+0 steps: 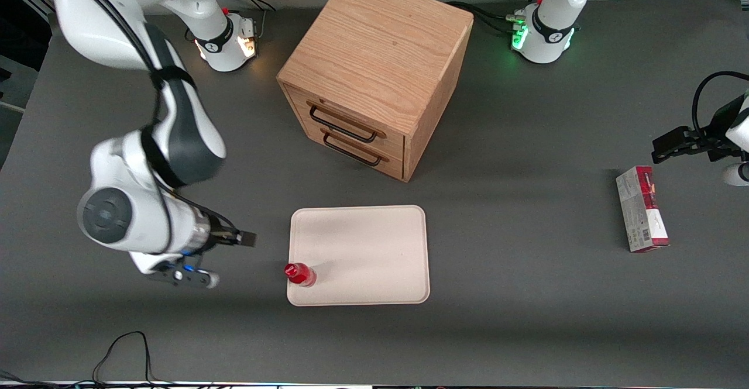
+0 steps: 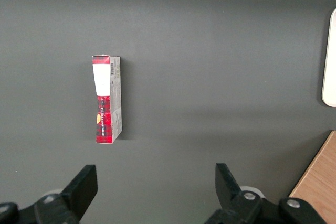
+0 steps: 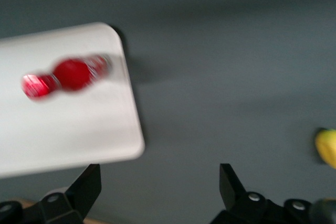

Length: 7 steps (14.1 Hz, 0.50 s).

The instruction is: Place coke bottle on tray

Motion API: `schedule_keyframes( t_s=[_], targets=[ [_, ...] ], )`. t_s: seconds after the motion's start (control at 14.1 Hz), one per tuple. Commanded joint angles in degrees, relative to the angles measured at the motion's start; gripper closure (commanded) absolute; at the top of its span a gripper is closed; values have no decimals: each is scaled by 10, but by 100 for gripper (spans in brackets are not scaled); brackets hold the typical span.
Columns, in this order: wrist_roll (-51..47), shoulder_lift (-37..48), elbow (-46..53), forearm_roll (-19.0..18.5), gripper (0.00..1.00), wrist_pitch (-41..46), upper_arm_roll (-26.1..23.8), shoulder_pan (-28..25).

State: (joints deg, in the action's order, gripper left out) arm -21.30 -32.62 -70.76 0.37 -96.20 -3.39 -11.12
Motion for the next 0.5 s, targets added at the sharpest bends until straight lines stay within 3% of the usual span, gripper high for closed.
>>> schedule_keyframes(
  t_s=[0.0,0.21,0.43],
  targets=[
    [95,174,-217,3,0,-29,1,31],
    [165,281,-316,3,0,-29,39,27],
    [200,331,-322,4,0,10,80,-6]
  ],
)
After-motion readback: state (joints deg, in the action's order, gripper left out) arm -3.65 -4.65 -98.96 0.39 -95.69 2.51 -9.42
